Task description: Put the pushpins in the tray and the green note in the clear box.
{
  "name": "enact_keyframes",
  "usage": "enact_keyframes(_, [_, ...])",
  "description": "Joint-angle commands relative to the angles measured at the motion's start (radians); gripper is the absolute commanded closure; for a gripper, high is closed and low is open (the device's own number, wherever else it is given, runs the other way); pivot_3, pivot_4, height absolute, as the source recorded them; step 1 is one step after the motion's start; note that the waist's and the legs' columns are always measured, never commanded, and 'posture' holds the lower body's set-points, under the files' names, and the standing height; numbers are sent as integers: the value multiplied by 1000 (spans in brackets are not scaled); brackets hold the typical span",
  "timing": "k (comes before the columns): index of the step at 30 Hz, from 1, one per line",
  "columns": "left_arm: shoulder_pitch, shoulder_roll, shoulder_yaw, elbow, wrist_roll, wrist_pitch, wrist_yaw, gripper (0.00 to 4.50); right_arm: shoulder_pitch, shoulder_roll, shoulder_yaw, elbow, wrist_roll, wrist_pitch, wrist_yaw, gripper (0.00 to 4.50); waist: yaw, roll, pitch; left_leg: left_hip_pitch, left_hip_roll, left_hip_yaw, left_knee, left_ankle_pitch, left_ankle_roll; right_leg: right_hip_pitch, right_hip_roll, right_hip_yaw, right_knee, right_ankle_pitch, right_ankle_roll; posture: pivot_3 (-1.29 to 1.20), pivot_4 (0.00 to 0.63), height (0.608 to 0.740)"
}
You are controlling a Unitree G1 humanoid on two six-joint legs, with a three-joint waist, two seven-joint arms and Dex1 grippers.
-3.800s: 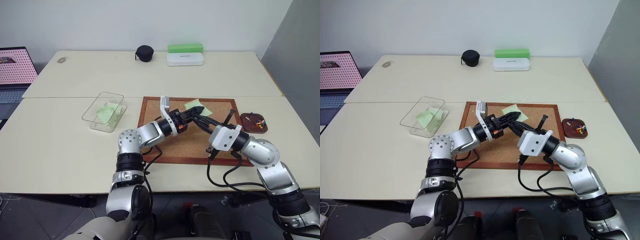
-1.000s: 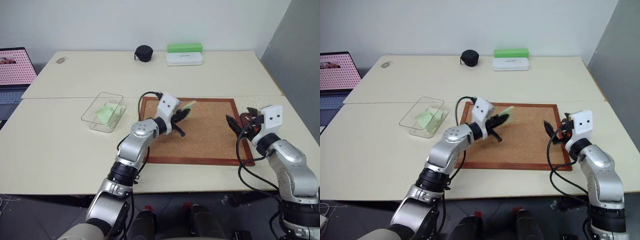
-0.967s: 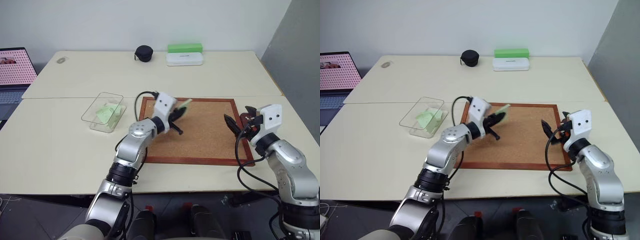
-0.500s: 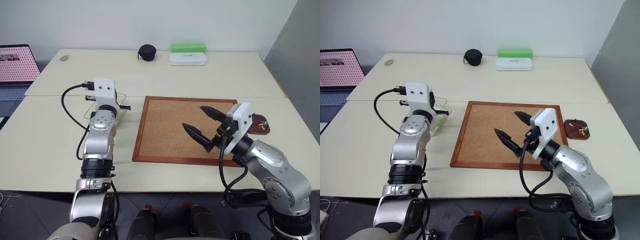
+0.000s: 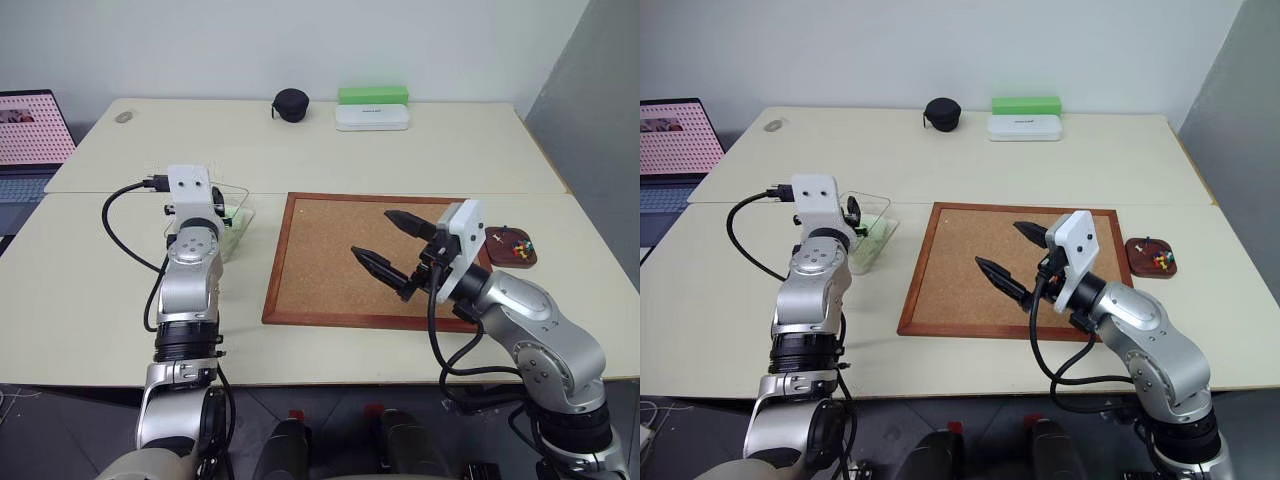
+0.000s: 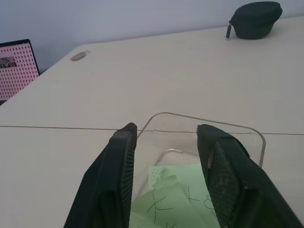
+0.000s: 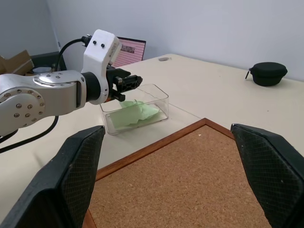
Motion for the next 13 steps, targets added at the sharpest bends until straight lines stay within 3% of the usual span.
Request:
enact_keyframes(1, [24,-3,-42,-95,-27,-17,-82,1271,17,12,-14,-12,-39,-26,-53,0,0,0,0,0,0,0,0,0,0,0,0,0,0,0,0,0,150,740])
enact_keyframes(5, [118,-34,-137,-238,-87,-3,-221,544,51,40,11,37,-204,-24,-220,0,0,0,0,0,0,0,0,0,0,0,0,0,0,0,0,0,150,740])
enact_keyframes(13, [291,-98,-218,-395,-134,31,-285,544,84,154,25,135,-410,-39,-447,0,-4,0,0,1,1,2,0,0,0,-1,0,2,1,-1,1,0,150,740])
